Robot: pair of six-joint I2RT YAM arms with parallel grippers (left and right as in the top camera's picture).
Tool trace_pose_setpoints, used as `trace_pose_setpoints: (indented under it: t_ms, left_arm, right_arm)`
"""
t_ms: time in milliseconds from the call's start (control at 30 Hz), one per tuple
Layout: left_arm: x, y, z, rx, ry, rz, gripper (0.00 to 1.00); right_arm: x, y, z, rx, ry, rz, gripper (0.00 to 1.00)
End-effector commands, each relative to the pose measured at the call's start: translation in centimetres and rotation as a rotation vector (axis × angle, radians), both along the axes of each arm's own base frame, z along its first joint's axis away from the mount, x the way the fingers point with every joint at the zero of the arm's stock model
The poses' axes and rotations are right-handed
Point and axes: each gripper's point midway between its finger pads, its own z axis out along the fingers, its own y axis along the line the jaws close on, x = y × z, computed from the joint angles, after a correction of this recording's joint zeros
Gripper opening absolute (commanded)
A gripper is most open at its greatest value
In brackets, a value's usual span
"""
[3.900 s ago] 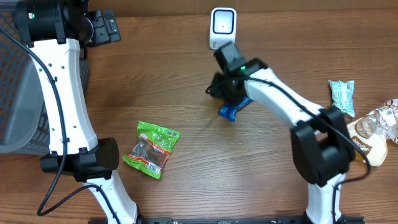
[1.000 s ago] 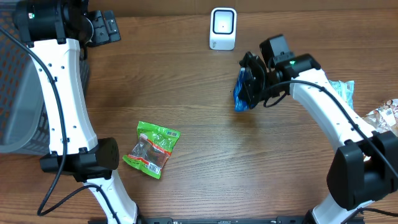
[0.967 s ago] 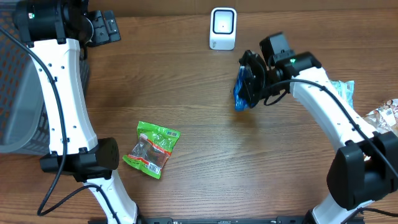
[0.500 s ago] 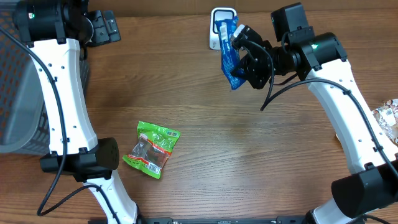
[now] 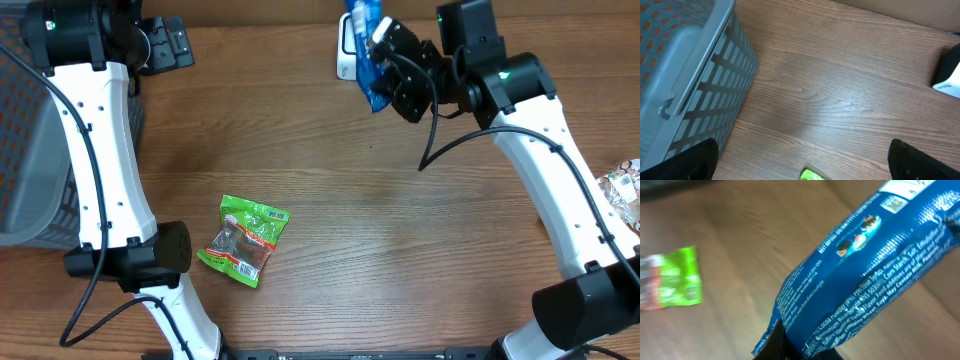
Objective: Scan the item barcode
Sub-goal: 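Hold the blue bar up against the white scanner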
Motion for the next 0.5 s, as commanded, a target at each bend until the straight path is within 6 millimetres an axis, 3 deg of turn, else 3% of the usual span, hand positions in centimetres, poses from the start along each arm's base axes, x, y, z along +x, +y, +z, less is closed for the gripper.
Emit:
trace_pose_setpoints:
  t_ms: [0, 100, 467]
  left_arm:
    - [-0.4, -0.3, 1.3, 0.011, -0.032, -0.016, 1.0]
    - [-0.4, -0.3, 1.3, 0.011, -0.032, -0.016, 1.0]
    - [-0.4, -0.3, 1.3, 0.011, -0.032, -0.016, 0.99]
  right_arm:
    - [3.7, -2.1, -2.8, -0.207, -0.07, -0.22, 0.04]
    - [5.9, -3.4, -3.6, -0.344, -0.156, -0.317, 0.04]
    - [12.7, -8.3, -8.5, -0.942, -0.398, -0.417, 0.04]
